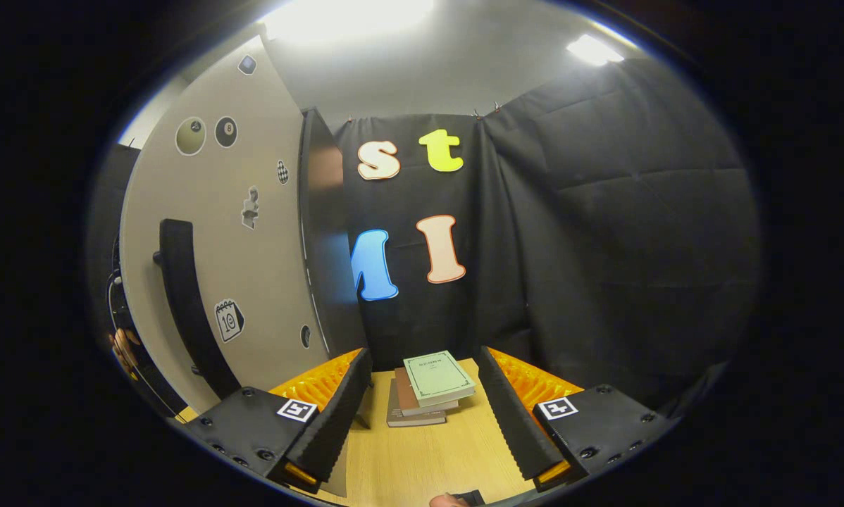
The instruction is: Open the cabinet door with the right hand, grasp the bottle in the cabinet with the left hand and place it on the coaster, then close the cabinet door with the right hand.
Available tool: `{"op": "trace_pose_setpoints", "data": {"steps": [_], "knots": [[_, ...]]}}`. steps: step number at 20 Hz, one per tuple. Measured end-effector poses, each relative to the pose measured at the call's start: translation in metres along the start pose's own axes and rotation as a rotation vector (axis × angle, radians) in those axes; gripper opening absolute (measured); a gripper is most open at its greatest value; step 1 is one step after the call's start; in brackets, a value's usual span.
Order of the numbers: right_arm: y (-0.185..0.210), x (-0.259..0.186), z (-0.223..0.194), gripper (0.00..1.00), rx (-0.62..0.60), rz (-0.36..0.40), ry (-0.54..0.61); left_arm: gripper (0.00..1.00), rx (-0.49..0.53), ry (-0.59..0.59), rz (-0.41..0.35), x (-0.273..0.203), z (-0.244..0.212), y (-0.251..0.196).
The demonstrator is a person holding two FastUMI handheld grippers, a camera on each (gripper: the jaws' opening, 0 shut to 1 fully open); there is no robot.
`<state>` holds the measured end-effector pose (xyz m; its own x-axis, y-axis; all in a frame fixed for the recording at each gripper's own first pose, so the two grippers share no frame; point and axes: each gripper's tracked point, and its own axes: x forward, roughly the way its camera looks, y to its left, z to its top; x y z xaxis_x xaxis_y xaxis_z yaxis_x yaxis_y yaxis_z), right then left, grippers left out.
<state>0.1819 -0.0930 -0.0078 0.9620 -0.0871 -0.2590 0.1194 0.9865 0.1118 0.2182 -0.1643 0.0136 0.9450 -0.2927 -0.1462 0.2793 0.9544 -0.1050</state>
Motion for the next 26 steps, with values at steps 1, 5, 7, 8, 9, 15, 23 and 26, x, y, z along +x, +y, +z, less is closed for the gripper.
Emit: {"op": "trace_pose_setpoints", "data": {"steps": [1,5,7,8,9,15,23,26], "knots": [[0.001,-0.003,-0.002,0.98,-0.001,0.008,0.004,0.63,-0.001,0.003,0.006,-0.009,-0.007,0.004],[0.01,-0.025,-0.015,0.98,0.005,0.033,0.017,0.63,-0.009,0.015,0.031,-0.043,-0.039,0.02],[0.014,-0.026,-0.021,0.98,0.003,0.042,0.024,0.64,-0.012,0.021,0.04,-0.059,-0.055,0.026],[0.015,-0.028,-0.023,0.98,0.001,0.046,0.027,0.64,-0.015,0.023,0.047,-0.067,-0.064,0.03],[0.017,-0.029,-0.027,0.98,0.001,0.05,0.03,0.64,-0.017,0.028,0.054,-0.074,-0.074,0.033],[0.02,-0.036,-0.046,0.98,0.009,0.059,0.054,0.64,-0.031,0.036,0.072,-0.106,-0.127,0.04],[0.015,-0.039,-0.068,0.98,-0.019,0.045,0.094,0.64,-0.035,0.06,0.087,-0.124,-0.209,0.031],[0.017,-0.036,-0.08,0.98,-0.029,0.05,0.119,0.63,-0.037,0.075,0.1,-0.129,-0.239,0.031]]}}
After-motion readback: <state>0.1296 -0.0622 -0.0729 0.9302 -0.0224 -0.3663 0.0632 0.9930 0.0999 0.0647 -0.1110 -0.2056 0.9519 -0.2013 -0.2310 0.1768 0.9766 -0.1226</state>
